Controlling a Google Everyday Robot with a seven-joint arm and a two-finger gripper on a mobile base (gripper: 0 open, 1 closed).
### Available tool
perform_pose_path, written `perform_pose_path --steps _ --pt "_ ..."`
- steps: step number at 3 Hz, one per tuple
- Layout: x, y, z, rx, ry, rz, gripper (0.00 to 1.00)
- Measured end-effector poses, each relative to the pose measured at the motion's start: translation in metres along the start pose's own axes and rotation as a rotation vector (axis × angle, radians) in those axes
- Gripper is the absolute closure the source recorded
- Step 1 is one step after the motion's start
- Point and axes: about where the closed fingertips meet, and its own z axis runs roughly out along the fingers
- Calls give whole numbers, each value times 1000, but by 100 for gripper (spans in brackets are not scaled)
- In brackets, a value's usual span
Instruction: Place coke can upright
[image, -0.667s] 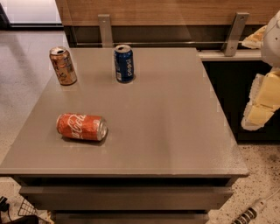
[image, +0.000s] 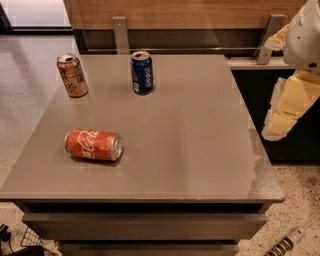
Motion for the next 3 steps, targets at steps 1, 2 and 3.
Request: perform_pose_path --steps 1,2,3 --pt "-29 -8 16 -27 -36 -6 0" --pt "-67 -4 36 -63 -82 -14 0" --pt "-104 12 50 -91 -73 -36 0"
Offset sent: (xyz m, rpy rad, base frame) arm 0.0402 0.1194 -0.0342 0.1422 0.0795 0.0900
